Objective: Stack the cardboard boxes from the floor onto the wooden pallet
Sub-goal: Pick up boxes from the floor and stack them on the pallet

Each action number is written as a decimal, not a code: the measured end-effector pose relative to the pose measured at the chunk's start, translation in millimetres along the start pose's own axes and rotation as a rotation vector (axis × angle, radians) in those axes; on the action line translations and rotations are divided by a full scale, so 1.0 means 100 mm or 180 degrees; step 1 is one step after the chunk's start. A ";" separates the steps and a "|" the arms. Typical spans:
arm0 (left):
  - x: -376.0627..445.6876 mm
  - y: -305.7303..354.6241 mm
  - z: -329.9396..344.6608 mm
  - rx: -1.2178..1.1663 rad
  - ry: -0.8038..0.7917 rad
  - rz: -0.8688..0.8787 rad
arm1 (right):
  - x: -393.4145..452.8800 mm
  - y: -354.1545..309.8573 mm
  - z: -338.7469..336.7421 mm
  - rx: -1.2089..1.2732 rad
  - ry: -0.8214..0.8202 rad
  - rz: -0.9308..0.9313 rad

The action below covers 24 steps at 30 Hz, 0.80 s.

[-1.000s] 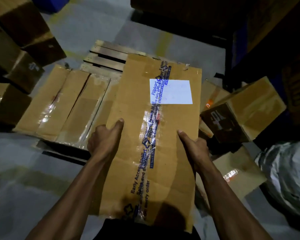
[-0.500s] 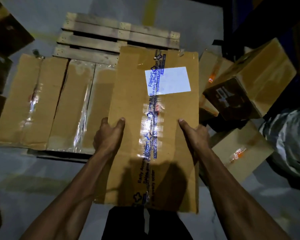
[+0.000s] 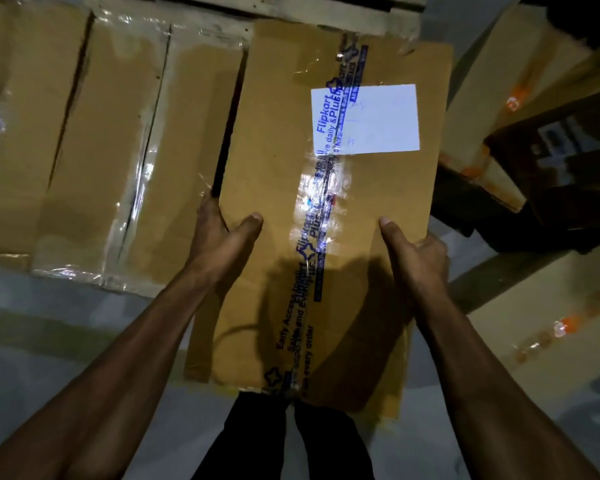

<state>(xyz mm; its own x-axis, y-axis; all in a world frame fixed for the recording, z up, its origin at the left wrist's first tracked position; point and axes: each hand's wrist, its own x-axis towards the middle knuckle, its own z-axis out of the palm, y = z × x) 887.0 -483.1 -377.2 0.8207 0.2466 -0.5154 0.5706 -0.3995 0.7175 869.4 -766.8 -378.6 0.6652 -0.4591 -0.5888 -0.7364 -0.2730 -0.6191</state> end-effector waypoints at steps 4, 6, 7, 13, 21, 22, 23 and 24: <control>0.25 -0.18 0.10 0.0231 -0.0033 0.0036 | 0.21 0.17 0.23 0.0064 0.0012 0.0030; 0.35 -0.24 0.14 0.0310 -0.0030 0.0003 | 0.31 0.22 0.33 0.0098 0.0015 0.0030; 0.41 -0.28 0.17 0.0356 -0.0004 0.0002 | 0.36 0.23 0.38 0.0110 -0.0001 0.0024; 0.74 -0.45 0.14 0.0453 0.0055 0.0032 | 0.57 0.17 0.65 0.0212 -0.0075 -0.0088; 0.97 -0.54 0.08 0.1241 -0.0104 0.0187 | 0.85 0.08 1.04 0.0377 -0.0092 0.0011; 0.95 -0.59 0.10 0.1565 -0.0178 0.0273 | 0.90 0.08 1.09 0.0392 -0.0090 0.0067; 0.93 -0.64 0.11 0.1841 -0.0218 0.0364 | 0.94 0.06 1.11 0.0390 -0.0090 0.0099; 0.92 -0.67 0.12 0.2007 -0.0215 0.0420 | 0.99 0.05 1.13 0.0361 -0.0088 0.0113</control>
<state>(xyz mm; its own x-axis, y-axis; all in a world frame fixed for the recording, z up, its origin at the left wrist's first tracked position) 924.4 -444.1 -478.1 0.8673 0.1121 -0.4849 0.3217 -0.8696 0.3745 945.1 -718.0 -498.4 0.6432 -0.4429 -0.6246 -0.7420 -0.1589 -0.6513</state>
